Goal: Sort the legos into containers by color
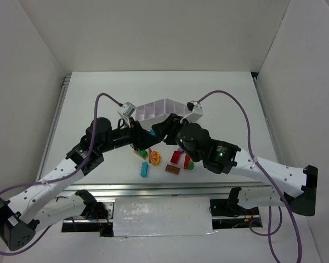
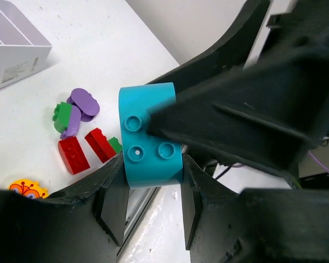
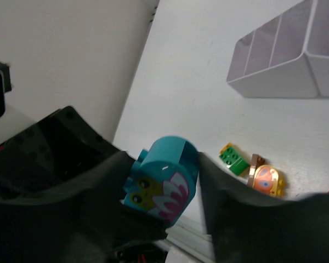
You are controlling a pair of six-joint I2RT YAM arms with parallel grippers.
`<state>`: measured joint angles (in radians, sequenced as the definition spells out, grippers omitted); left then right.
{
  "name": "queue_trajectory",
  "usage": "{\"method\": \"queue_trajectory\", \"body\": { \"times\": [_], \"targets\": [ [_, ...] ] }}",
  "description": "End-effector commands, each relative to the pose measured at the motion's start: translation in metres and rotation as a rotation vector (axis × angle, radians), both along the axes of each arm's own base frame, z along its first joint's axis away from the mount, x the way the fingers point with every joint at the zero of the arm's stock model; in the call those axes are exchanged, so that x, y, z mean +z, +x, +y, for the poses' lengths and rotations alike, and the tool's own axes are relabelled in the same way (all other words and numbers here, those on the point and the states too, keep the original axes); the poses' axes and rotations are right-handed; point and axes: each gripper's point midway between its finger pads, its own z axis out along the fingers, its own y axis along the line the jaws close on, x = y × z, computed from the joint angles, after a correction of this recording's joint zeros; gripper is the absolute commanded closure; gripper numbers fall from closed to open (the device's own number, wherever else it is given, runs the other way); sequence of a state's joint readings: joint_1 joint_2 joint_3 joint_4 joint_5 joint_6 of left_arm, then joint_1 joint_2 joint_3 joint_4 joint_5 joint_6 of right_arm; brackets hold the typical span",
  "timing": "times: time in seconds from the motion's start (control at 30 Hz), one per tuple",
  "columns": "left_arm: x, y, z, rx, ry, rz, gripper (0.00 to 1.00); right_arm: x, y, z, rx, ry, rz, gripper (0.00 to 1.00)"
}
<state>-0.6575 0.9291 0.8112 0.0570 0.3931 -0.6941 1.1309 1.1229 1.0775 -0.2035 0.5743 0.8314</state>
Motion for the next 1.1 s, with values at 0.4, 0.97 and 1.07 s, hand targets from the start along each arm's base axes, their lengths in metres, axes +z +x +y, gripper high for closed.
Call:
{"method": "queue_trajectory", "body": {
  "times": [0.4,0.97,1.07],
  "targets": [
    [0.009,0.053,0.049,0.372,0.19,-0.108,1.0,0.039,0.0,-0.11,-0.219,0.082,-0.074,0.0],
    [-0.027,0.203,0.108,0.709,0.438,-0.038,1.0,0.021,-0.024,-0.138,-0.166,0.003,-0.061,0.0],
    [-0.039,0.217,0.106,0.694,0.455,-0.002,1.0,0.017,-0.025,-0.138,-0.157,-0.008,-0.055,0.0]
  ]
}}
